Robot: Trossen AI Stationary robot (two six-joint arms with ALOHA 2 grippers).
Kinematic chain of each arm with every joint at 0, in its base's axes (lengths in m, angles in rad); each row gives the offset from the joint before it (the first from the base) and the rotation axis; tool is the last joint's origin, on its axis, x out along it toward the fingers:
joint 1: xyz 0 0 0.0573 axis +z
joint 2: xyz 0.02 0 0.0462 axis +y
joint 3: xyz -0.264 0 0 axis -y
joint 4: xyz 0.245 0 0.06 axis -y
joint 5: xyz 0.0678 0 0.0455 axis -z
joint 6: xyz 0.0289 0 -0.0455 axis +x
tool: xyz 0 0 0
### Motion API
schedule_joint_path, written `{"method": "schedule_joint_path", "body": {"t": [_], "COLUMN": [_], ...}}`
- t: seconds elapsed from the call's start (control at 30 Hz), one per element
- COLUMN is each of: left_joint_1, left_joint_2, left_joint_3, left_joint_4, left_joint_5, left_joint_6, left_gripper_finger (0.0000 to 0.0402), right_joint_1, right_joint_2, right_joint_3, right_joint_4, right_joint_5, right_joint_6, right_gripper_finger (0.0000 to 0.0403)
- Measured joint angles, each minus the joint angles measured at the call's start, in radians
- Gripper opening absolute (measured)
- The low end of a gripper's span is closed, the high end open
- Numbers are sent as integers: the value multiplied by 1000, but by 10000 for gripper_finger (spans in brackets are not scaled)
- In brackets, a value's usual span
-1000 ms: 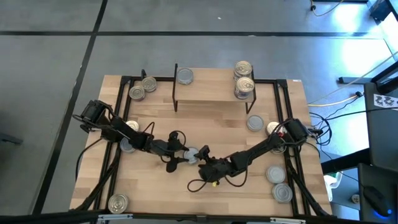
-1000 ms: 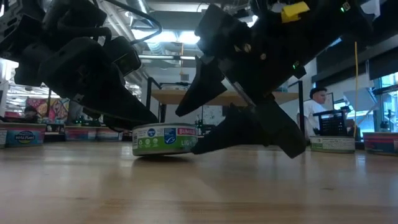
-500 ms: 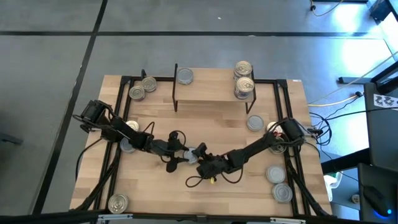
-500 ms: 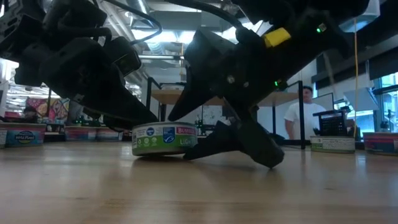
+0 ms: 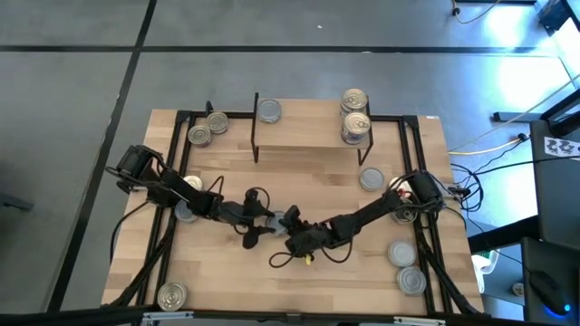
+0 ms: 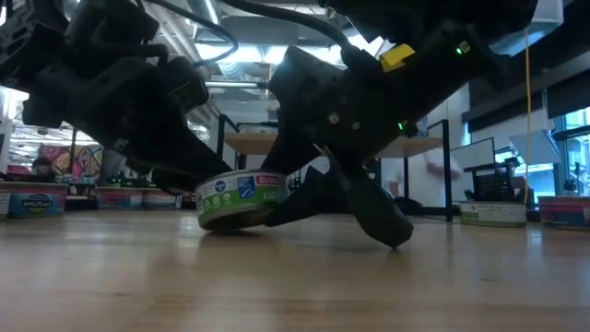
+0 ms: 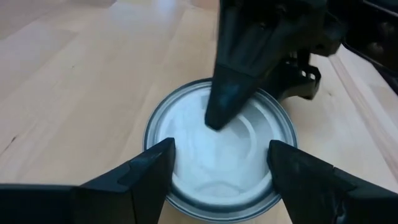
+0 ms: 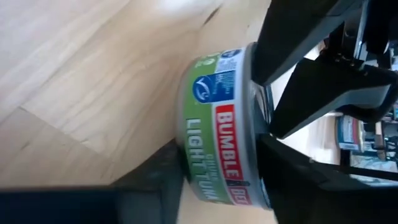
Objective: Stack canned seafood by type on shelf
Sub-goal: Stack the green white tuna can on top of the other green white tuna can on the shelf
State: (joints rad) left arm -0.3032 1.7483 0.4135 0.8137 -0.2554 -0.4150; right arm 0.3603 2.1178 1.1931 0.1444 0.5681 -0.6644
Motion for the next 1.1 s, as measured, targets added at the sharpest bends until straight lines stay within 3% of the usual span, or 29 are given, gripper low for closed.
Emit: {"method": "schedule_joint_path", "body": {"t": [0.27,0.37,0.47,0.7,0.83,1.1], "left_joint_1": [-1,-2,-5,-5,-5,-5], "left_joint_2": [-43,-89,-153,-335,-373,-362], "left_joint_3": [2,1,1,1,1,2], "left_joint_4": [-25,-45,-105,-371,-467,-493], "left_joint_5": [15,9,0,-128,-180,-184], "left_joint_6": [-14,19,60,91,78,24], "left_gripper_finger": [260,260,260,260,260,260], "right_joint_1": [32,47,62,63,38,-87], "right_joint_2": [-20,-54,-94,-204,-273,-405], "right_joint_3": [0,-2,-3,-3,-3,-1], "right_joint_4": [-16,-47,-101,-243,-280,-265], "right_joint_5": [37,49,56,121,154,192], "right_joint_6": [44,65,83,115,96,-4], "right_gripper_finger": [162,142,142,142,142,142]}}
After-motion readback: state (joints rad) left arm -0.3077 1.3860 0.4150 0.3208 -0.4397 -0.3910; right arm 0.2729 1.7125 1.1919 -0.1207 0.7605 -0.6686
